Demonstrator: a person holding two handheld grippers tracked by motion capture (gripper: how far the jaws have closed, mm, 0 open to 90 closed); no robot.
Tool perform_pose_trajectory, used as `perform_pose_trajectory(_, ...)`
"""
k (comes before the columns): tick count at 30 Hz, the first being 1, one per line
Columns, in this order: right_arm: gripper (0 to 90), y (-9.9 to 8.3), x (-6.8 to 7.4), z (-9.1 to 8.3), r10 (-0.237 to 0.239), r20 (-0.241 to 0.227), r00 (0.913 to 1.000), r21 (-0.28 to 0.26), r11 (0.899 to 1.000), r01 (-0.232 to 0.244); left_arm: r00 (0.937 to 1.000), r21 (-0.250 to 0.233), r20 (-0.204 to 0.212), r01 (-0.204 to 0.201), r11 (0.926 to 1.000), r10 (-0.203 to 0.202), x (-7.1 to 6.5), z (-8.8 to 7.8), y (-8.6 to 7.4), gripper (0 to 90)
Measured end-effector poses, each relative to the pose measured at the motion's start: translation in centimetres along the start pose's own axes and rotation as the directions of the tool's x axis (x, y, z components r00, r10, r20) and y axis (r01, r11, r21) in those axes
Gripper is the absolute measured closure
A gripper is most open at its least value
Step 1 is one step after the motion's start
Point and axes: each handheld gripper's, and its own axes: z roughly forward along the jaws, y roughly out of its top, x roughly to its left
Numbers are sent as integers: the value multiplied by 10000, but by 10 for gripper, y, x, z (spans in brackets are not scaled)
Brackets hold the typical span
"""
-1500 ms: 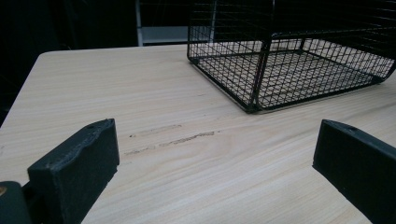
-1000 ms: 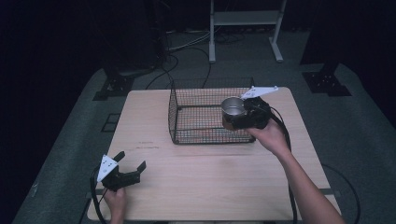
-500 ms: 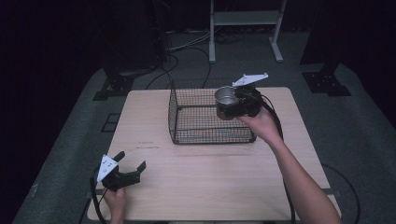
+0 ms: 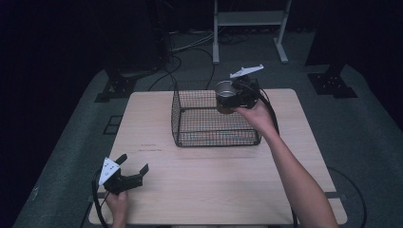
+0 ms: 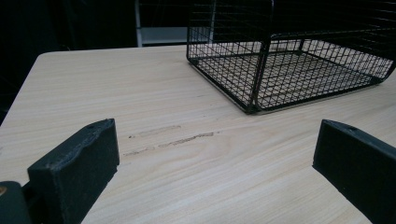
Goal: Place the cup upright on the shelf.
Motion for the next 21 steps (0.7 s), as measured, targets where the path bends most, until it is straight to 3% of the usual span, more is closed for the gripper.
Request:
perform_pose_trajectory(13, 180, 11, -1, 20, 363, -168, 9992, 287, 9989, -358, 10000, -18, 10, 35, 10000, -35, 0, -1, 0, 0)
perform_pose_trajectory(21, 180, 9, -10, 42, 606, -91, 9981, 643, 9961, -599, 10000, -14, 24, 26, 10000, -26, 0, 0, 0, 0)
